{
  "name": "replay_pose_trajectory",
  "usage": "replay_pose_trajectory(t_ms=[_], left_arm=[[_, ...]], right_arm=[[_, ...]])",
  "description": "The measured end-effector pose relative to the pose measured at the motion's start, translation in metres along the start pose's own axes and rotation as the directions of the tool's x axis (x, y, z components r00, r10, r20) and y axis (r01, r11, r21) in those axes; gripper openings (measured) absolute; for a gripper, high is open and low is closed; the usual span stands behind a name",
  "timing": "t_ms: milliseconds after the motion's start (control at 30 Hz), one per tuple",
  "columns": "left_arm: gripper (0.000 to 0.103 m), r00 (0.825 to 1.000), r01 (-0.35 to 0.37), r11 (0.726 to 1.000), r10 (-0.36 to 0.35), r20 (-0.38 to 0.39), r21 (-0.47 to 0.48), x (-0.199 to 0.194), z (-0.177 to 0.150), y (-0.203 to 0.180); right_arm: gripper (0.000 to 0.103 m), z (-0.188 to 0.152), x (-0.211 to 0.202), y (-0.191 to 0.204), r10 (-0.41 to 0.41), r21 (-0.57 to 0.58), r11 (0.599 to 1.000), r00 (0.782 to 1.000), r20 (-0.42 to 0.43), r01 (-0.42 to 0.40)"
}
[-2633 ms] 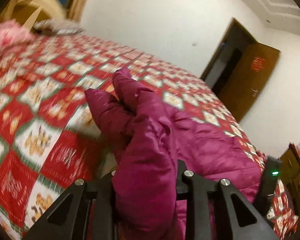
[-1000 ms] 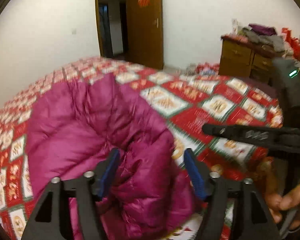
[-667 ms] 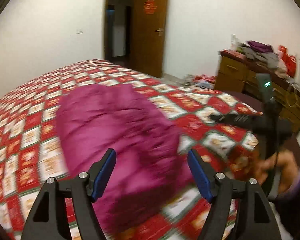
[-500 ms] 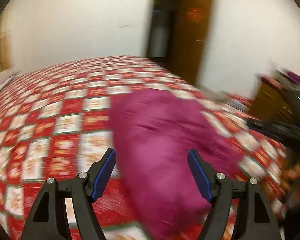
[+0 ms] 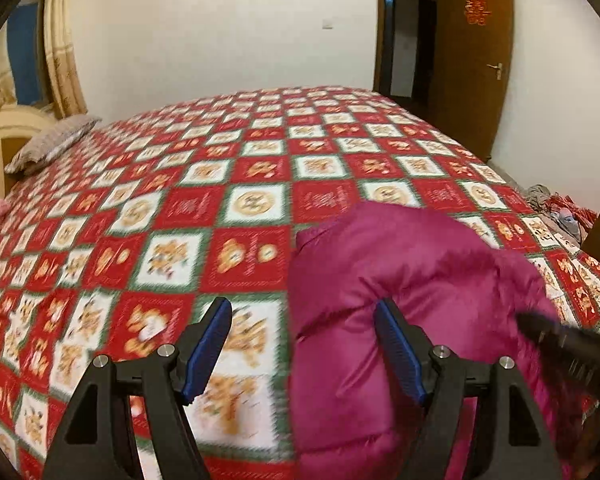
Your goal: Fold large clothes
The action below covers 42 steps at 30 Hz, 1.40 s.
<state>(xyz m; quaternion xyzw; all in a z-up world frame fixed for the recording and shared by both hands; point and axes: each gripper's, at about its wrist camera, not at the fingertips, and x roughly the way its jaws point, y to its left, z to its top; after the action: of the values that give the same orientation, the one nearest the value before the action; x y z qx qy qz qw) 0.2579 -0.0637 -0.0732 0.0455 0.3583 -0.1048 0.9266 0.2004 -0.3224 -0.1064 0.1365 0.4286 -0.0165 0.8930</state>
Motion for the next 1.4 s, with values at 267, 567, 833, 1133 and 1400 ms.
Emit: replay_pose_trajectory(t_ms=[267,567,833,1133,1400], left_arm=[[0.075,0.999,-0.038,0.982,0.038,0.002,0.184,0.025,-0.004,-0.055],[0.078,0.998,-0.035,0.983,0.043,-0.039,0.179,0.061,-0.013,-0.065],[0.08,0.997,-0.051,0.978,0.062,-0.047,0.201,0.071,-0.014,-0.071],[0.079,0.999,0.048,0.986,-0.05,0.012,0.158,0.01,-0.016,-0.017],[0.08,0.994,0.081,0.995,-0.077,-0.075,0.053,0.022,-0.035,-0.005]], right_arm=[[0.018,-0.035,-0.001,-0.035,0.02,0.166,0.985,0.994,0.105,-0.038],[0.017,-0.041,0.002,-0.054,0.13,0.248,0.955,0.982,0.139,-0.162],[0.017,-0.041,0.0,-0.046,0.083,0.231,0.966,0.987,0.139,-0.114],[0.031,-0.038,-0.041,-0.045,0.047,0.148,0.987,0.995,0.082,-0.059],[0.036,-0.05,-0.019,-0.047,0.006,0.115,0.993,0.999,0.037,-0.01]])
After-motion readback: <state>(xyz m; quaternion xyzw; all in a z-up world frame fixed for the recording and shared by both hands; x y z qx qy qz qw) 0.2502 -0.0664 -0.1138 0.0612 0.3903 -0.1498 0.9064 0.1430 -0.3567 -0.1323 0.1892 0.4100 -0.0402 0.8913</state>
